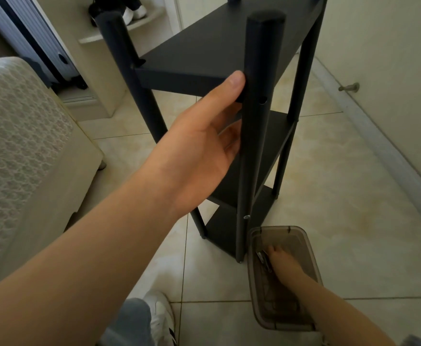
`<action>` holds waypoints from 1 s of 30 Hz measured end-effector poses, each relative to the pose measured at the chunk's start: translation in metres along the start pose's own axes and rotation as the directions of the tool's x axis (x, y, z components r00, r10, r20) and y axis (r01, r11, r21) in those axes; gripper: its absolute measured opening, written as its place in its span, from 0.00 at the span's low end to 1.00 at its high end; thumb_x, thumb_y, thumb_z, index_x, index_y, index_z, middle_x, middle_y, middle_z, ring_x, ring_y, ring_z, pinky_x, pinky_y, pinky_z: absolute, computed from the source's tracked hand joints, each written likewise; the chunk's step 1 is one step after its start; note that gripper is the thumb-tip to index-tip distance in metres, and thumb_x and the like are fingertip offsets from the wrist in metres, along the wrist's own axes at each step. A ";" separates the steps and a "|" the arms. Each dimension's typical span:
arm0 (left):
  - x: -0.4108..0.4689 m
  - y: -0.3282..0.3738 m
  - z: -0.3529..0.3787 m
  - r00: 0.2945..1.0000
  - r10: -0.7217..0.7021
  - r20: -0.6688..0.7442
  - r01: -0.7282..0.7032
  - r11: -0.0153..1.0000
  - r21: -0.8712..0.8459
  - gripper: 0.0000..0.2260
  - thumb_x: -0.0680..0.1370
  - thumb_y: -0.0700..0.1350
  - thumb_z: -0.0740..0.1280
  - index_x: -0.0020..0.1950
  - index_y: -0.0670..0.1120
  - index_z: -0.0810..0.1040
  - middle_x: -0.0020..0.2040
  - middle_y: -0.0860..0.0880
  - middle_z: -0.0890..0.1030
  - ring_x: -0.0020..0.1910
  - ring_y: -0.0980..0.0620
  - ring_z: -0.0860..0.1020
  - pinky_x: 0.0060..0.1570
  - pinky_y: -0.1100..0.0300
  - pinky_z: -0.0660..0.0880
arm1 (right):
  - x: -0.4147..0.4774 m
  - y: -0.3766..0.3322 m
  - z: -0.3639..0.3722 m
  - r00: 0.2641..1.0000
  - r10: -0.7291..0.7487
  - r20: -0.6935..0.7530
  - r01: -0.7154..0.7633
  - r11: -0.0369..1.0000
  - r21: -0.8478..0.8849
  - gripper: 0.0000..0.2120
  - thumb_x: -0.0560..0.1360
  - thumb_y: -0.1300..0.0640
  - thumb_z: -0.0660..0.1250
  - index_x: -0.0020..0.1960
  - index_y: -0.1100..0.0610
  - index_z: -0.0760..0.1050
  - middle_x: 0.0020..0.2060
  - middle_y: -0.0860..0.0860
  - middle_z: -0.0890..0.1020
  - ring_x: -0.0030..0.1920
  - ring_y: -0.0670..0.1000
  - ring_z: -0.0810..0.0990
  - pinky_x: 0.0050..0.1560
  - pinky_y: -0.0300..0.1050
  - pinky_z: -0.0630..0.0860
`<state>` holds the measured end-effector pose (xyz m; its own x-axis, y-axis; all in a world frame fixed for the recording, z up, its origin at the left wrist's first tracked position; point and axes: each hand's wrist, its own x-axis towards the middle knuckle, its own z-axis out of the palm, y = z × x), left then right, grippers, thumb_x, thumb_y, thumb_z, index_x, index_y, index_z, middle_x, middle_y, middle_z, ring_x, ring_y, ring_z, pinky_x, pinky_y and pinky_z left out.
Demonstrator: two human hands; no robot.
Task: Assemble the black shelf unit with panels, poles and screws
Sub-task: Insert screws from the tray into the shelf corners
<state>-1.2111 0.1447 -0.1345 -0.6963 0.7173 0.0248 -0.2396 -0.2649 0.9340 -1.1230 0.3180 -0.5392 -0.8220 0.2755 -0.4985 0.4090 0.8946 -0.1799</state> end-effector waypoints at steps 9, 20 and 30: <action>-0.001 0.000 0.003 1.000 -0.006 -0.003 0.006 1.000 0.001 0.12 0.80 0.52 0.65 0.42 0.54 0.86 0.45 0.55 0.83 0.52 0.54 0.81 0.62 0.57 0.75 | -0.007 -0.001 0.009 0.997 0.023 -0.074 -0.023 1.000 0.001 0.20 0.79 0.57 0.61 0.71 0.52 0.65 0.67 0.54 0.72 0.65 0.56 0.72 0.60 0.50 0.74; 0.000 -0.001 0.002 1.000 -0.001 -0.017 0.001 1.000 -0.008 0.11 0.79 0.51 0.66 0.42 0.54 0.86 0.45 0.55 0.84 0.51 0.54 0.82 0.59 0.58 0.77 | -0.004 0.000 0.007 0.997 -0.055 -0.056 0.054 0.998 -0.025 0.20 0.79 0.57 0.62 0.71 0.52 0.67 0.67 0.55 0.70 0.66 0.58 0.70 0.63 0.51 0.72; 0.001 -0.002 -0.001 1.000 0.002 0.007 -0.002 1.000 -0.010 0.08 0.74 0.54 0.68 0.44 0.54 0.86 0.45 0.55 0.84 0.52 0.55 0.82 0.58 0.59 0.78 | 0.001 0.005 0.009 0.994 -0.107 0.015 0.108 0.992 -0.067 0.25 0.79 0.58 0.63 0.74 0.53 0.62 0.69 0.55 0.70 0.67 0.56 0.72 0.66 0.50 0.71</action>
<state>-1.2116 0.1454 -0.1364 -0.6921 0.7212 0.0297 -0.2444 -0.2728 0.9305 -1.1181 0.3193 -0.5477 -0.8550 0.1726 -0.4890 0.2901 0.9408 -0.1751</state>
